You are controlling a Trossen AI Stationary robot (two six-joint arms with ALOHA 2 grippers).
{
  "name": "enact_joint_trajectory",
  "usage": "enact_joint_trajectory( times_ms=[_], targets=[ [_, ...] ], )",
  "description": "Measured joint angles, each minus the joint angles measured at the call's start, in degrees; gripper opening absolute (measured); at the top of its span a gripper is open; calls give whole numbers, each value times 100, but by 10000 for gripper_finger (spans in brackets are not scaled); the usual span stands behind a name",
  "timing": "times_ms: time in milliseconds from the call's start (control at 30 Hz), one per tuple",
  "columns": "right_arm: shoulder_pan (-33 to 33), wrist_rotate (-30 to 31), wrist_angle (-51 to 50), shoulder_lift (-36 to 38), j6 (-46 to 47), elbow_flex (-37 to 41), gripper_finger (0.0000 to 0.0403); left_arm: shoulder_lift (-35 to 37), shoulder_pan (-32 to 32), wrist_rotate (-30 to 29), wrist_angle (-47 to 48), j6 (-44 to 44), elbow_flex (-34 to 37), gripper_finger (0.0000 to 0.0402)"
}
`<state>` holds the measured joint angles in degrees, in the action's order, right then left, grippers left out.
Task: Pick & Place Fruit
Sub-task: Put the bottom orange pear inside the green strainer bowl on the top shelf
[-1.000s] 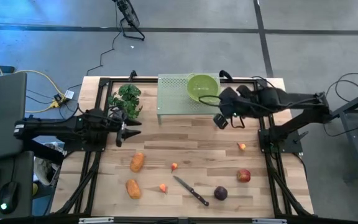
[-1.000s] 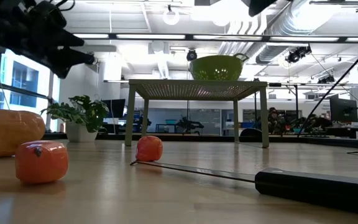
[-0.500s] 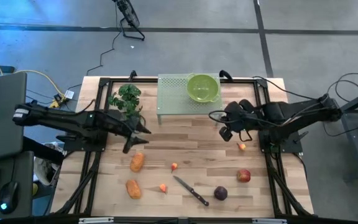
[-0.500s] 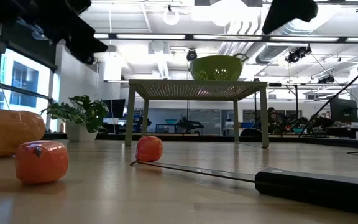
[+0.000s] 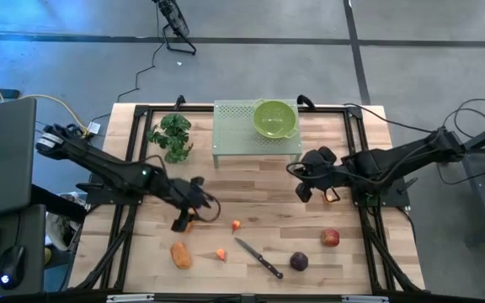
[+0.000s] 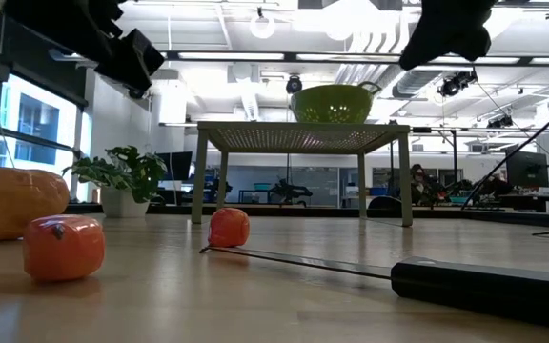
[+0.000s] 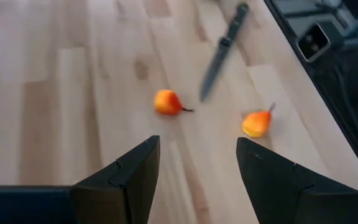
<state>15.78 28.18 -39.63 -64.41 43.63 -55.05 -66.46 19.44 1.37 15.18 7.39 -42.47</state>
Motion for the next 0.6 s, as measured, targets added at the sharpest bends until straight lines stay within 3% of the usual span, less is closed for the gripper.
enact_joint_trajectory(
  times_ms=[200, 600],
  targets=[
    [49, 11, 1012, -2, -299, 371, 32, -574, 439, -30, -68, 190, -141, 210],
    [47, -2, 2121, -4, -491, 847, 32, -1592, 954, -24, -1065, -12, -156, 210]
  ],
)
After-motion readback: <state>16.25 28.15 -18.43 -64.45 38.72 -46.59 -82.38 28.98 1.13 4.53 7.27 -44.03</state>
